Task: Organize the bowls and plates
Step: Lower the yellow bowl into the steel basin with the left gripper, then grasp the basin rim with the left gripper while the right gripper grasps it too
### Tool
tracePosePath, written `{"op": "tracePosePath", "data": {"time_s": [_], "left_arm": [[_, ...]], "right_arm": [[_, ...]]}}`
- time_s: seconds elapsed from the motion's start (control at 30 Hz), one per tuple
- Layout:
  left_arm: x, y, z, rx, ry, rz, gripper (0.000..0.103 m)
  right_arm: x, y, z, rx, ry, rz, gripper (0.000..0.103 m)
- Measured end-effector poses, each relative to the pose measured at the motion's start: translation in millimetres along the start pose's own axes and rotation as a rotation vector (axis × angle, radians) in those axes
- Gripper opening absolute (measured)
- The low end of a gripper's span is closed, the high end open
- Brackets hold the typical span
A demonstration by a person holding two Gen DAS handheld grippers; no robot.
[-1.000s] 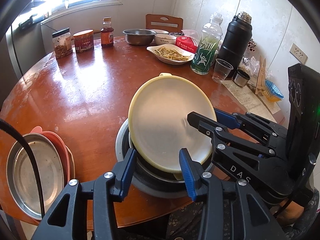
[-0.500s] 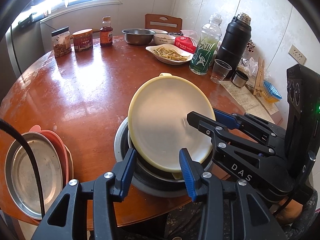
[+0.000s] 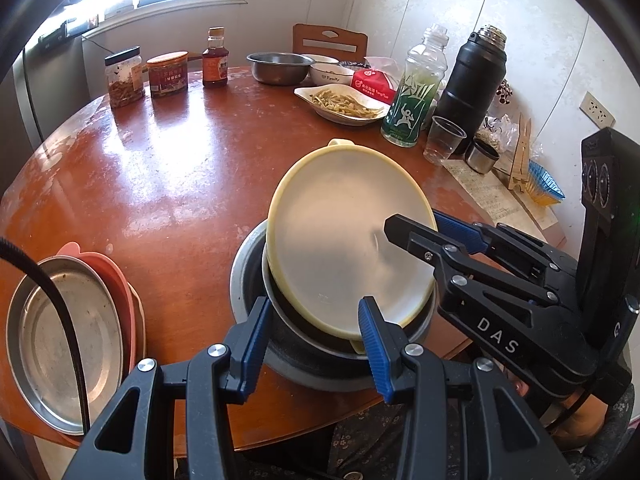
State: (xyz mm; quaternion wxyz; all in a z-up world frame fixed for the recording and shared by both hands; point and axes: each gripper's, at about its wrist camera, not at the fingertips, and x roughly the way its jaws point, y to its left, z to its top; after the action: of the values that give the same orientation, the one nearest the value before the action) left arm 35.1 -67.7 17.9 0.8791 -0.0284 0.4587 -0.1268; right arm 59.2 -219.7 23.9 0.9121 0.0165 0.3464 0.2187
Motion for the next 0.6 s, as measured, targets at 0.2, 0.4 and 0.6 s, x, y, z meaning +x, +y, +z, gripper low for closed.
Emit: {"op": "tracePosePath", "data": {"time_s": [0.2, 0.4, 0.6], "left_arm": [[-3.6, -0.1, -0.6, -0.002, -0.01, 0.0, 0.044], [-10.0, 2.0, -0.7, -0.009, -0.025, 0.004, 0.045], [-20.1, 6.8, -0.1, -0.024, -0.05, 0.011, 0.055]], "right_arm": [[-1.0, -1.1, 0.8, 0.009, -0.003, 0.002, 0.03], [-5.7, -4.9, 2.6, 0.048, -0.005, 0.024, 0.038], [-11.7, -9.8, 5.5, 0.092, -0.017, 0.039, 0.056]]}}
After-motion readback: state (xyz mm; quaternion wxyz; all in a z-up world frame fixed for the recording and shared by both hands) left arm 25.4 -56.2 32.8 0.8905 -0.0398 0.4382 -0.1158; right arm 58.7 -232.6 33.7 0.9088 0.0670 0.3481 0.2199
